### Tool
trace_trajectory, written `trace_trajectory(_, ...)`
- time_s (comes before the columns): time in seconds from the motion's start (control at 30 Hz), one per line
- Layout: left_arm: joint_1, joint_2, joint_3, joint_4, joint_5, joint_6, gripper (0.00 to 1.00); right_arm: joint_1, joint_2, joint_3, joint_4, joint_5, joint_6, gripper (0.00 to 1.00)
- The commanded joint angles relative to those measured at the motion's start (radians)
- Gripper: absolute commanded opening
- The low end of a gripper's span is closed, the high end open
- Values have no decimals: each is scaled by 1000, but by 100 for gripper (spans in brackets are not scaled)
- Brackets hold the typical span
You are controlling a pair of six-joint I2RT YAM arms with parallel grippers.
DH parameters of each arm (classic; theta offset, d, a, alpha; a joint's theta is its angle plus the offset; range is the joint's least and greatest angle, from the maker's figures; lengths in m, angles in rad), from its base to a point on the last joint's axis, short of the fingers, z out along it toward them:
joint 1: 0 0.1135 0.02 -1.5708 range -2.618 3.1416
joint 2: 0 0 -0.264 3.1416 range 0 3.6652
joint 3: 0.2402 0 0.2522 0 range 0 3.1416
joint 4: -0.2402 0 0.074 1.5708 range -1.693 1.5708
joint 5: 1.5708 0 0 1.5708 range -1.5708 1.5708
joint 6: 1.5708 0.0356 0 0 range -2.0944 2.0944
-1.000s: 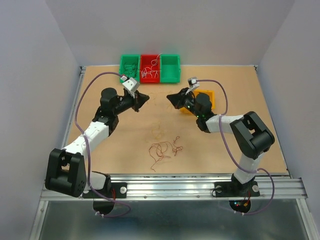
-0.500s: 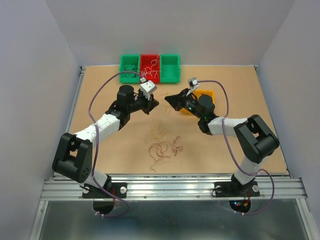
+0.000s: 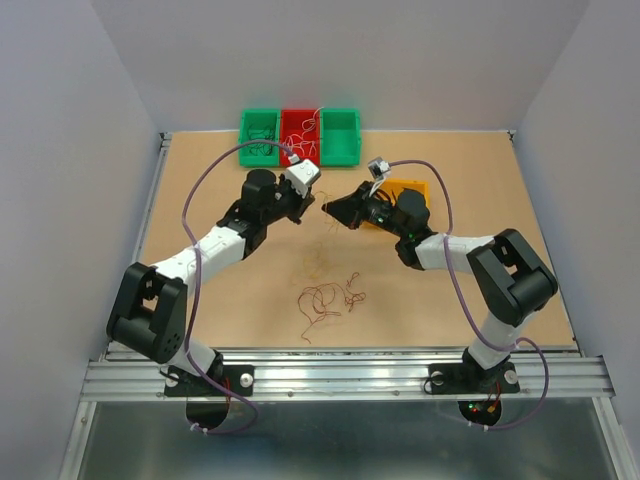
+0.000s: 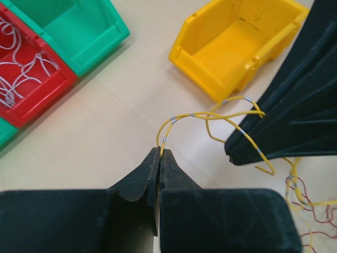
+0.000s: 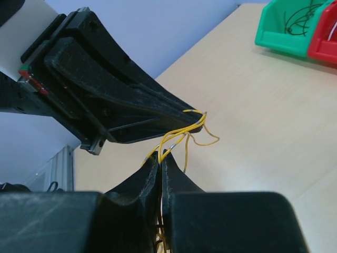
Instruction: Untangle the cables
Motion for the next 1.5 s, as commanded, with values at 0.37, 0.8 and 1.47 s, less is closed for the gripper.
trace_trajectory(0.37, -50, -81, -103, 202, -221, 137, 8, -10, 3, 21, 40, -110, 76, 27)
trace_trajectory(0.8, -50, -156, -163, 260, -146, 131, 5, -17, 15, 24, 35, -82, 79, 37)
trace_trajectory(1.47, -73, -137, -119, 177, -183, 125, 29, -17, -3, 2, 35, 28, 48, 1)
